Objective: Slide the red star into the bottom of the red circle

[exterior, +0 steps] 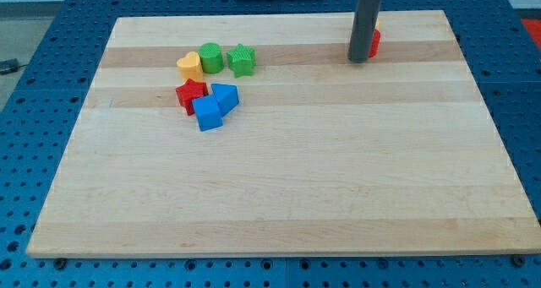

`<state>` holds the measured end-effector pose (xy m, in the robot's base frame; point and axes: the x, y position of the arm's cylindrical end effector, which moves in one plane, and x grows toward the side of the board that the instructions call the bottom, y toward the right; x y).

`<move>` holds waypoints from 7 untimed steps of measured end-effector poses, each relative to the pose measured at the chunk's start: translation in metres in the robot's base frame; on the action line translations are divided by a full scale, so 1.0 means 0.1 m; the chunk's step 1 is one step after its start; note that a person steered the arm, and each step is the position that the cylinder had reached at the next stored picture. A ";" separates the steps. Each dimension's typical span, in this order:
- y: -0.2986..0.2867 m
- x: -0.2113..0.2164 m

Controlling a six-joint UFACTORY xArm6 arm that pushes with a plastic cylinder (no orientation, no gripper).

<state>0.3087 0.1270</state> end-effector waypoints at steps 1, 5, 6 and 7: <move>-0.02 0.00; -1.32 1.47; -1.63 1.84; -2.47 1.79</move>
<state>0.4874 -0.1201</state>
